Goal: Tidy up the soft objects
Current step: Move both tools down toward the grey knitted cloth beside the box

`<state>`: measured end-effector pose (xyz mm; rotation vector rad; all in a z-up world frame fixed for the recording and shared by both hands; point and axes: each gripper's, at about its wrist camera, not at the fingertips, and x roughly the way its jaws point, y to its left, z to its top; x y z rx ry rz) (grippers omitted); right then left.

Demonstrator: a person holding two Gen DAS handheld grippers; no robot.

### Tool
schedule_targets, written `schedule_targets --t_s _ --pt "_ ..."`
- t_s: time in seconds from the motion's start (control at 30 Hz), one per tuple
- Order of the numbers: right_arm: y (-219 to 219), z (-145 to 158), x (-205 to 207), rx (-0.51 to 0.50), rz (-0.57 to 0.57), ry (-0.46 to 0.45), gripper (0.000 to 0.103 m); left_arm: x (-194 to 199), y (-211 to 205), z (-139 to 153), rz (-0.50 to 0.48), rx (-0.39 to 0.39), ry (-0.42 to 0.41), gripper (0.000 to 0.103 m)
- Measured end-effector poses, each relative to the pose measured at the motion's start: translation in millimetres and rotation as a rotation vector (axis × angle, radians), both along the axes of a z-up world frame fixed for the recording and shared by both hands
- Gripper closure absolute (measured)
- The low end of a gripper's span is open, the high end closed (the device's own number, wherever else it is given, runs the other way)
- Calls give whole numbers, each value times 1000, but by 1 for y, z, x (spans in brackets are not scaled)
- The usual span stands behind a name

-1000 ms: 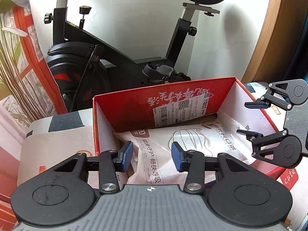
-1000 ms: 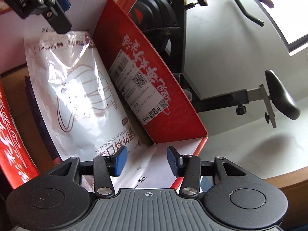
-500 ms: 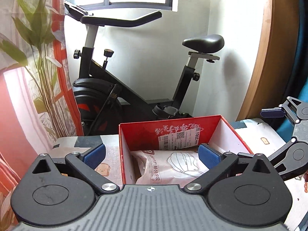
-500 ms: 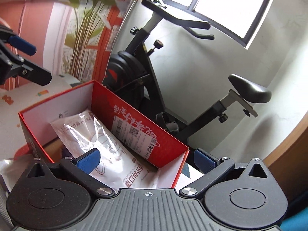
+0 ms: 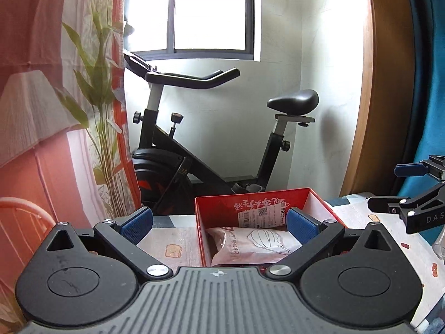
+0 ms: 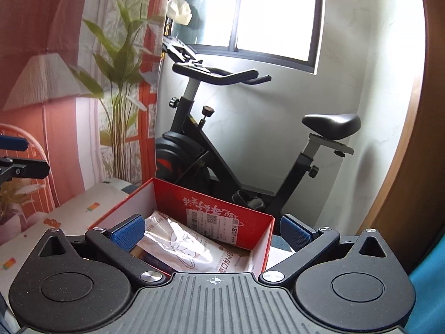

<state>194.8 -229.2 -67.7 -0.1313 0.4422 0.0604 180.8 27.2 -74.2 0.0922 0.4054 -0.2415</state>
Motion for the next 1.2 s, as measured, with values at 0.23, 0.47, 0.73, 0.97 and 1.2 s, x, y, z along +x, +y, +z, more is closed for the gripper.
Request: schedule_targets --t_s 0.23,0.47,0.73,0.97,1.2 --pt "-2 18 -54 72 -35 -67 0 -47 10 11 40 -7 -55 0" --pt "3 21 -98 112 -60 -121 0 -82 19 11 48 -54 -71 0" --pt "8 1 -140 172 -81 -176 0 -114 36 -8 89 -171 -86 0" --pt "14 -32 -160 172 -99 -223 0 -116 32 -37 105 -168 -69 0" --pt "28 -79 -148 145 -117 -148 0 -105 33 -61 108 -158 -7 0"
